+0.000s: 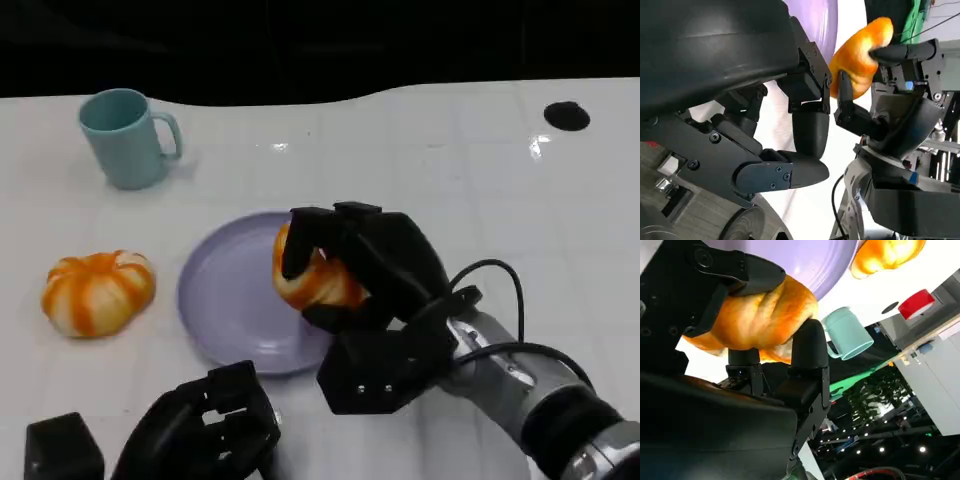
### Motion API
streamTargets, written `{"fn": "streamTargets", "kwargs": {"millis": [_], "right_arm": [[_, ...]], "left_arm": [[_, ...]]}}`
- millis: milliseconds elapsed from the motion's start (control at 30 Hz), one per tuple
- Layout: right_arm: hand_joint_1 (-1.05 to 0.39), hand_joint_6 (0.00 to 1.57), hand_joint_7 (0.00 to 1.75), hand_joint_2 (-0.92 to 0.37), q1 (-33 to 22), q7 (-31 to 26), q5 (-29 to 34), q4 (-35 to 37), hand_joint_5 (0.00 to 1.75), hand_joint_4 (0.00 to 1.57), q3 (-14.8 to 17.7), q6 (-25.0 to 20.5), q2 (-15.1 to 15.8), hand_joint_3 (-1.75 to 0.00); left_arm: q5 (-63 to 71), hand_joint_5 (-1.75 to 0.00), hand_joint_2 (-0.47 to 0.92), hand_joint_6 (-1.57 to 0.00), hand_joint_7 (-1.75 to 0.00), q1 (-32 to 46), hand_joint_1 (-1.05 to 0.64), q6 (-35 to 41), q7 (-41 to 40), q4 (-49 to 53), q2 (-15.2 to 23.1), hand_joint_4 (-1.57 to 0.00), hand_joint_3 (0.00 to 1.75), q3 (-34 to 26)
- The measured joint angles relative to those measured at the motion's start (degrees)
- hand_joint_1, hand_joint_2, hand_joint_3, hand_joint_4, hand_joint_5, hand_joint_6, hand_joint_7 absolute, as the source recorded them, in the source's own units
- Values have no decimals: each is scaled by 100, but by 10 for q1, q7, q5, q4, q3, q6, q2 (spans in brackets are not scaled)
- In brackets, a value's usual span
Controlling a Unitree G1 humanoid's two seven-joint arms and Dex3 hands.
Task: Grasp the bread from the table and place it into the plate.
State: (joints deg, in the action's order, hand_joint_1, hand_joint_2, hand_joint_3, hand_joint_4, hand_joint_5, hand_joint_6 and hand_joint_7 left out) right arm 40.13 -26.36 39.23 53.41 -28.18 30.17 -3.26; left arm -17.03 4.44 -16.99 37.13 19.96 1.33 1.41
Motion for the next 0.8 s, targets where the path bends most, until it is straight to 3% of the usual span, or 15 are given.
{"fn": "streamTargets", "kwargs": {"millis": [67,100,200,267,300,333,400,600,800], "right_arm": [[-19,77,64,-53,4,1,-1,8,124,69,-1,0,-4,-79],[-22,70,46,-56,4,4,-1,10,102,57,-2,0,-5,-74],[-32,57,18,-64,5,29,-2,15,66,35,-8,0,-5,-60],[-34,55,13,-68,5,46,-4,16,61,32,-12,1,-3,-53],[-44,44,6,-81,4,52,-5,16,58,16,-14,2,-2,-33],[-48,40,3,-86,5,62,-8,15,57,10,-14,2,0,-24],[-54,34,1,-91,4,88,-11,10,56,2,-15,2,4,-17],[-58,32,0,-92,-1,137,-19,-34,56,0,-15,-6,24,-15],[-58,33,1,-92,-40,164,-30,-96,59,2,-12,-11,50,-17]], "left_arm": [[0,-175,69,-74,-145,0,-60,0,0,0,0,-79,63,0],[0,-175,69,-74,-145,0,-60,0,0,0,0,-79,63,0],[0,-175,69,-74,-145,0,-60,0,0,0,0,-79,63,0],[1,-175,69,-74,-145,0,-60,0,0,0,0,-79,63,0],[1,-175,69,-74,-144,0,-60,0,0,0,0,-79,63,0],[1,-175,69,-74,-144,0,-59,0,0,0,0,-79,63,0],[1,-175,69,-75,-145,0,-59,0,0,0,0,-80,63,0],[3,-175,69,-74,-145,-1,-59,0,0,1,0,-78,64,0],[4,-175,68,-73,-145,-1,-59,0,0,1,0,-78,64,1]]}}
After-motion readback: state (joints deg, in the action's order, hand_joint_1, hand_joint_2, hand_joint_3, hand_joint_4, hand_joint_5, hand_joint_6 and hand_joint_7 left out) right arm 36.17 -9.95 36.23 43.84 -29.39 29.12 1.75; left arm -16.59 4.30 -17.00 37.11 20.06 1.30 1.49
